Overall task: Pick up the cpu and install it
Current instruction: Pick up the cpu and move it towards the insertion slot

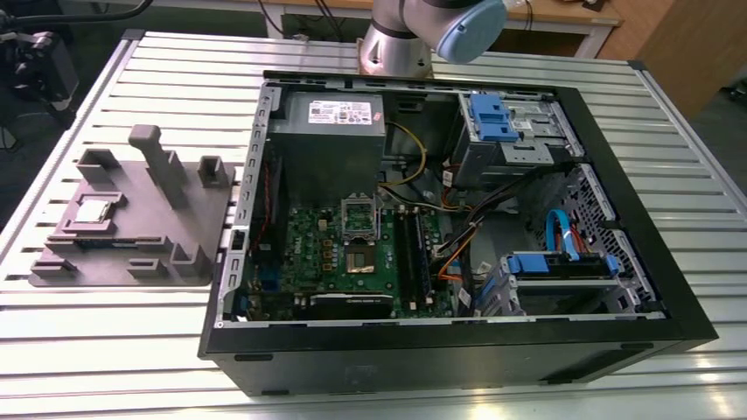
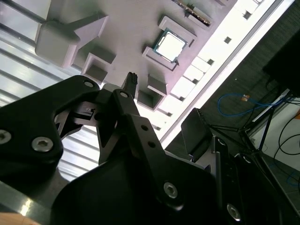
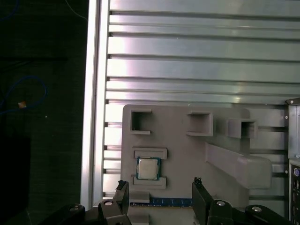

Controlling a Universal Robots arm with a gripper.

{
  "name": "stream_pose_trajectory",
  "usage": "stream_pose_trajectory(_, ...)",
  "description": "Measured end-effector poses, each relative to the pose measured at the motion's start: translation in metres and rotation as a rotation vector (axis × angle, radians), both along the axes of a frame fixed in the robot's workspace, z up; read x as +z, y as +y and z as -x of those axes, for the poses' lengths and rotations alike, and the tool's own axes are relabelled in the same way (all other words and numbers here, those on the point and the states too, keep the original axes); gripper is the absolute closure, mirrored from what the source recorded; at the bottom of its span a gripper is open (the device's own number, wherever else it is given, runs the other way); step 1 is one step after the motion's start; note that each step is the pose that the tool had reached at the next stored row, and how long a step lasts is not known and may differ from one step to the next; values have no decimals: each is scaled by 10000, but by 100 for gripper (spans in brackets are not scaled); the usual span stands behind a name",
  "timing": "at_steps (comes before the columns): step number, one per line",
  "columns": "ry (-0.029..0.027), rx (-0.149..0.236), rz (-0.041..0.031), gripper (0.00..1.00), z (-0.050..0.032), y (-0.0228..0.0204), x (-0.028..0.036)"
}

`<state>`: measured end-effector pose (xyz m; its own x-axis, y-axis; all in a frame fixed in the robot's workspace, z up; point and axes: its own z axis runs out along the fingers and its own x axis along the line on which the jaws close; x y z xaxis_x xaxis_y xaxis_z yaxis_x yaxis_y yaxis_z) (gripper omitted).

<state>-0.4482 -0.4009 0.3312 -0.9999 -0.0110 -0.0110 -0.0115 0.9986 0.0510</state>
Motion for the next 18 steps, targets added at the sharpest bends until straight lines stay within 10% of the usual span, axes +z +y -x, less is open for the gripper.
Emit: stream_pose_trajectory(18,1,0,1,35,0,-5,-44)
